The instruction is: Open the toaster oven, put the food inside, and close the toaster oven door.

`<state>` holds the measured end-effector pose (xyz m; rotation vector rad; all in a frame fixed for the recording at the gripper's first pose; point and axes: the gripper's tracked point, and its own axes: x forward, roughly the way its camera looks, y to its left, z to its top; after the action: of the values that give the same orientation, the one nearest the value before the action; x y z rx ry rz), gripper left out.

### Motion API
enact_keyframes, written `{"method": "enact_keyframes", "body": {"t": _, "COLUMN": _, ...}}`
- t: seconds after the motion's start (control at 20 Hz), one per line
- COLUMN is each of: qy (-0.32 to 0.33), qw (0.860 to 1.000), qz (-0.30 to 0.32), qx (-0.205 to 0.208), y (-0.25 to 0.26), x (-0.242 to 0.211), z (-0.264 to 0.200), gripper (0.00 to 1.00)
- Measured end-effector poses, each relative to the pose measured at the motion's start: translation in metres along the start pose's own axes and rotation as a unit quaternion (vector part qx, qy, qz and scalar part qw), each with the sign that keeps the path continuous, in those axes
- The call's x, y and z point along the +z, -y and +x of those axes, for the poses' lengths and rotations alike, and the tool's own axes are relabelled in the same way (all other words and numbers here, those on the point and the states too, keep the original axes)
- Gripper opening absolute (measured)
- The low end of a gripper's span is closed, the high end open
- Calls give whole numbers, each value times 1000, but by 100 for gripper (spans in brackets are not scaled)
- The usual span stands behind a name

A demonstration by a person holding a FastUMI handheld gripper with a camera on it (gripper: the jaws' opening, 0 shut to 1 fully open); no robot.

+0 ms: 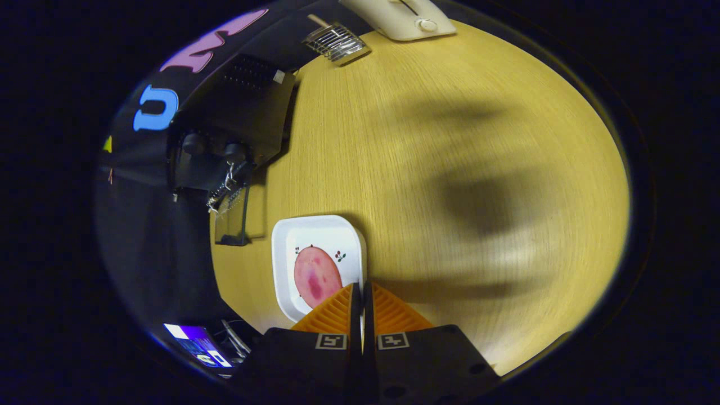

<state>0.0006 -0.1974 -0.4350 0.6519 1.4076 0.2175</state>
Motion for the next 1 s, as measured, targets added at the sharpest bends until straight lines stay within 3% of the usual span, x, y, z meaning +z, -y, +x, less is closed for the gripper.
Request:
{"method": "enact_keyframes", "body": {"t": 0.3, "qy": 40, "qw": 988, "qz": 101, "qx": 106, "y": -26, "x": -2, "z": -21, "gripper": 5}}
{"method": "enact_keyframes", "body": {"t": 0.65, "qy": 139, "qw": 967, "qz": 166, "qx": 138, "y": -96, "x": 5, "z": -53, "gripper": 5}}
{"method": "enact_keyframes", "body": {"t": 1.0, "qy": 179, "qw": 954, "qz": 212, "qx": 117, "y": -185, "x": -25, "z": -4, "gripper": 5}}
